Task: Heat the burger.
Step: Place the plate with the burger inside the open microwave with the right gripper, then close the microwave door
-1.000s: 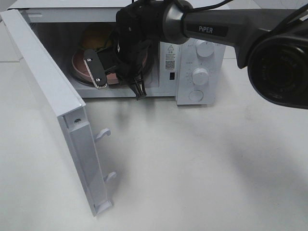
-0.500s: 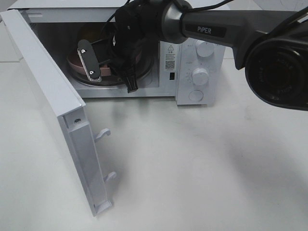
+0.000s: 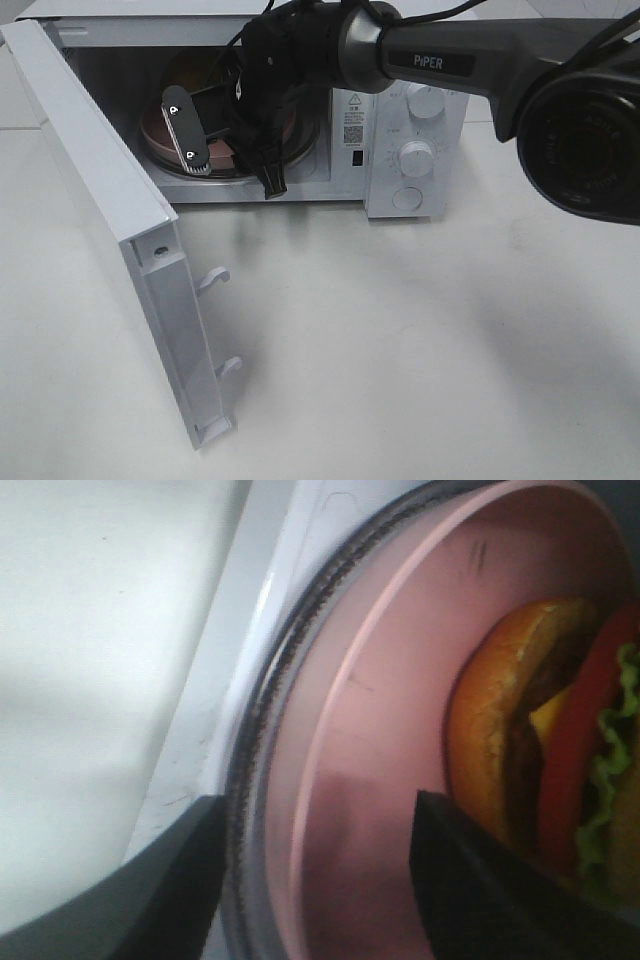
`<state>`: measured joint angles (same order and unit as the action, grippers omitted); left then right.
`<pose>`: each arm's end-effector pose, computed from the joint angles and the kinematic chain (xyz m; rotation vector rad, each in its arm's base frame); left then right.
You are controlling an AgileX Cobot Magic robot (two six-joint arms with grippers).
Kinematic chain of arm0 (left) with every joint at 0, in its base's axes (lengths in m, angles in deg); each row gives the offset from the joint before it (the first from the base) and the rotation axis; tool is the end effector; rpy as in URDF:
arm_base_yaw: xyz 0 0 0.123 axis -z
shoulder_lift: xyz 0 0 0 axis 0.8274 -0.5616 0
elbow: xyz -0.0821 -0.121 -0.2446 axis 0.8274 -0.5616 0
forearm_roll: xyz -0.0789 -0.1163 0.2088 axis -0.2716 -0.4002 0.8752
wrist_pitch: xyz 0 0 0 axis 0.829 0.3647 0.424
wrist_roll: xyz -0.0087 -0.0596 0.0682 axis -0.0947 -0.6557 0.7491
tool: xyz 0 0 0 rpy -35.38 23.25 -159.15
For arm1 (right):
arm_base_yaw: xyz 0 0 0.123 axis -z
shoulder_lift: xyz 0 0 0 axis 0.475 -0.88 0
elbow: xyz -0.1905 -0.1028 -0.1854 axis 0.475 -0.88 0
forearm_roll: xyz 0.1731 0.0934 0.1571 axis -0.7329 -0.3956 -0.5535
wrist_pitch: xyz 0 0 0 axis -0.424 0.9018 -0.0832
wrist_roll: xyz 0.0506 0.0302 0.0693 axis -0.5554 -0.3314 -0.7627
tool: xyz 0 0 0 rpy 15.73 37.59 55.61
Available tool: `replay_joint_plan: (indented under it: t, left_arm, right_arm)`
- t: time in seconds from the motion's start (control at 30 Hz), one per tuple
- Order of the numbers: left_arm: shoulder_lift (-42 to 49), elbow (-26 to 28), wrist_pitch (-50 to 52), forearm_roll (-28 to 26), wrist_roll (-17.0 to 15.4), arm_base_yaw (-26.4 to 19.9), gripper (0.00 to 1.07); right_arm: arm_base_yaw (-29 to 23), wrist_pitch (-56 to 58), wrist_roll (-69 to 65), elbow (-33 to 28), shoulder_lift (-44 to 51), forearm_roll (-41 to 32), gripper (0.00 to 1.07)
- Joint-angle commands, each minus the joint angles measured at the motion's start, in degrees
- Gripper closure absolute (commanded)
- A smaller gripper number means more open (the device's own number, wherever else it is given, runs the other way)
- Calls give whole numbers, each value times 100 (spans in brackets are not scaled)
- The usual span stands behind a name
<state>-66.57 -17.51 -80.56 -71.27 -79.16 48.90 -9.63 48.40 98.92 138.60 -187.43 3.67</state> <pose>-0.0069 -0.0149 0.2817 0.0233 2.0196 -0.0479 0.4368 0.3310 0.1678 -2.0676 1.2886 -0.4433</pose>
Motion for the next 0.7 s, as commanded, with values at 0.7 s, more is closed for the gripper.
replay_joint_plan:
  t: [0.7]
  left_arm:
    - [29, 0, -23, -34, -40, -17, 7]
  right_arm:
    - [-23, -430, -940, -1816, 1261, -23, 29]
